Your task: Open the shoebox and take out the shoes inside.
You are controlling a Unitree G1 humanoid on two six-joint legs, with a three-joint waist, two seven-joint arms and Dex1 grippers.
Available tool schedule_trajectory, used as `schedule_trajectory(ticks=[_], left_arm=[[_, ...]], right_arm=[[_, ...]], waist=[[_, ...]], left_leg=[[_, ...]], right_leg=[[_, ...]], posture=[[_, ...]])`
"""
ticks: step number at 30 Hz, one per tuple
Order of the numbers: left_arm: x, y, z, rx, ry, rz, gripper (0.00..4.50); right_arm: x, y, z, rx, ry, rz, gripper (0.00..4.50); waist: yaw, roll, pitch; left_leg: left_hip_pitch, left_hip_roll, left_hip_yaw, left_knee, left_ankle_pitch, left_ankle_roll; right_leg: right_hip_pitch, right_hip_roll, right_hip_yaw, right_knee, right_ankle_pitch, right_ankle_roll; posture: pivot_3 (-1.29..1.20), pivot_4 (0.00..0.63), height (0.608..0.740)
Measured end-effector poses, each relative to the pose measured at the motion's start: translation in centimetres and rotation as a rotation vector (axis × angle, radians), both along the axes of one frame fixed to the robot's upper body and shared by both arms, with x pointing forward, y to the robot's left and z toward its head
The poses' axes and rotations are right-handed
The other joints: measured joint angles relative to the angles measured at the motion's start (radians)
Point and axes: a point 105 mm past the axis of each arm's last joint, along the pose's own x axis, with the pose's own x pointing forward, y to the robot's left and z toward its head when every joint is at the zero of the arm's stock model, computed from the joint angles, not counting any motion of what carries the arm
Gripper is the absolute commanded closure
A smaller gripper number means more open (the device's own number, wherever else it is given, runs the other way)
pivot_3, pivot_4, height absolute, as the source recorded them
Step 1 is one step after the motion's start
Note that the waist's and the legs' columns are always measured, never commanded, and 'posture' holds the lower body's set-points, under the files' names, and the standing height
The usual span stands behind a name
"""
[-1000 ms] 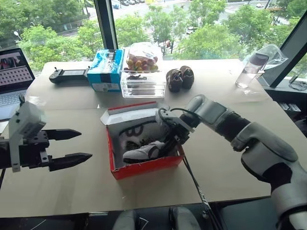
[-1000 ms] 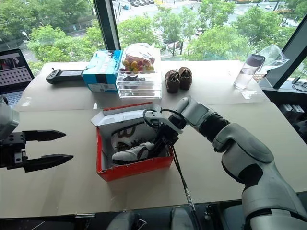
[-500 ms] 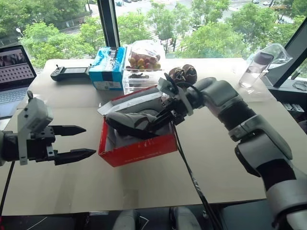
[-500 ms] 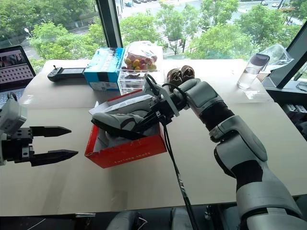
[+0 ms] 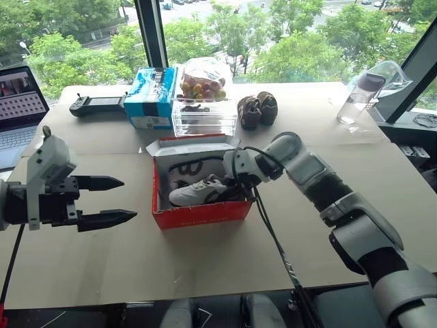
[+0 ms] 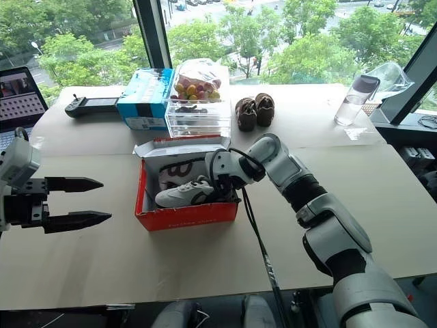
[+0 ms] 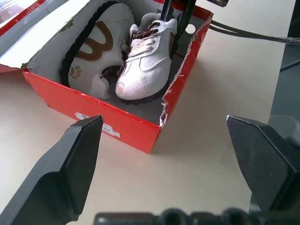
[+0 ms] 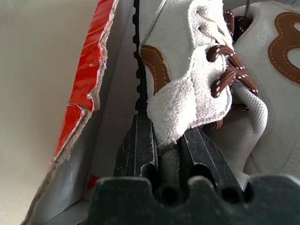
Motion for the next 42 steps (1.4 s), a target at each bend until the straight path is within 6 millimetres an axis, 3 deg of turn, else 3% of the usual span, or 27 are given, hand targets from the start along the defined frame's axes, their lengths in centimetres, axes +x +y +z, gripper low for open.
schedule_trajectory(ticks=[7,10,13,15,18,19,22,27,28,30,38,42], left_arm=[[0.0,-0.1,0.0,0.004,-0.005,0.0,0.0],[0.1,-0.1,0.1,0.004,-0.009,0.001,0.0],[0.1,-0.2,0.0,0.004,-0.006,0.0,0.0],[0.2,-0.2,-0.1,0.005,-0.003,0.0,0.0],[0.3,-0.4,0.0,0.004,-0.01,-0.003,0.0],[0.3,-0.4,0.0,0.005,-0.013,-0.007,0.0],[0.3,-0.4,-0.1,0.004,-0.007,-0.008,0.0],[0.4,-0.4,-0.1,0.001,-0.005,-0.006,0.0],[0.4,-0.4,-0.1,0.001,-0.005,-0.005,0.0],[0.4,-0.4,-0.1,0.002,-0.006,-0.004,0.0],[0.3,-0.5,-0.2,0.005,-0.005,-0.007,0.0],[0.4,-0.5,-0.5,0.011,0.003,-0.007,0.0]], right_arm=[[0.1,0.5,0.8,0.045,-0.006,0.004,4.27],[1.6,-0.3,1.0,-0.044,-0.21,0.001,4.27],[2.1,-0.4,1.9,-0.069,-0.279,0.009,4.27],[1.8,-0.2,2.0,-0.053,-0.225,-0.004,4.27],[0.0,1.2,2.8,0.119,0.134,-0.057,4.27],[-0.4,1.5,3.0,0.133,0.177,-0.055,4.27],[1.0,0.5,2.4,0.063,-0.015,-0.079,4.27],[0.9,1.6,2.7,0.137,-0.013,-0.075,4.27],[0.8,1.7,2.7,0.141,-0.004,-0.075,3.39],[0.8,1.7,2.6,0.134,0.011,-0.073,2.92],[0.9,1.6,4.0,0.154,-0.011,-0.068,0.21],[1.2,1.2,4.5,0.152,-0.014,-0.076,0.06]], waist=[[-0.001,0.0,0.0],[-0.004,0.0,0.0],[-0.004,0.0,0.0],[-0.007,0.0,0.0],[-0.01,0.0,0.0],[-0.013,0.0,0.0],[-0.011,0.0,0.0],[-0.018,0.0,0.0],[-0.02,0.0,0.0],[-0.02,0.0,0.0],[-0.02,0.0,0.0],[-0.02,0.0,0.0]], left_leg=[[0.0,0.0,0.0,0.0,0.0,0.0],[0.0,0.0,0.0,0.0,0.0,0.0],[0.0,0.0,0.0,0.0,0.0,0.0],[0.0,0.0,0.0,0.0,0.0,0.0],[-0.001,0.002,0.0,0.001,0.0,0.0],[-0.001,0.002,0.0,0.001,0.0,0.0],[-0.001,0.0,-0.001,0.001,0.0,0.0],[-0.001,0.001,0.0,0.001,0.0,0.0],[-0.001,0.001,-0.001,0.001,0.0,0.0],[-0.001,0.001,0.0,0.001,0.0,0.0],[0.0,0.001,-0.001,0.001,0.0,0.0],[0.0,0.001,-0.001,0.001,0.0,0.0]], right_leg=[[0.0,0.0,0.0,0.0,0.0,0.0],[0.0,0.0,0.0,0.0,0.0,0.0],[0.0,0.0,0.0,0.0,0.0,0.0],[0.0,0.001,0.0,0.0,0.0,0.0],[0.0,0.002,0.0,0.0,0.0,0.0],[0.0,0.001,0.0,0.0,0.0,0.0],[0.0,0.001,0.0,0.0,0.0,0.0],[0.0,0.001,0.0,0.001,0.0,0.0],[0.0,0.001,0.0,0.001,0.0,0.0],[0.0,0.001,0.0,0.001,0.0,0.0],[0.0,0.001,0.0,0.001,0.0,0.0],[0.0,0.001,0.0,0.001,0.0,0.0]], posture=[[0.0,0.15,0.74],[0.0,0.15,0.74],[0.0,0.15,0.74],[0.0,0.15,0.74],[0.0,0.15,0.74],[0.0,0.15,0.74],[0.0,0.15,0.74],[0.0,0.15,0.74],[0.0,0.15,0.74],[0.0,0.15,0.74],[0.0,0.15,0.74],[0.0,0.15,0.74]])
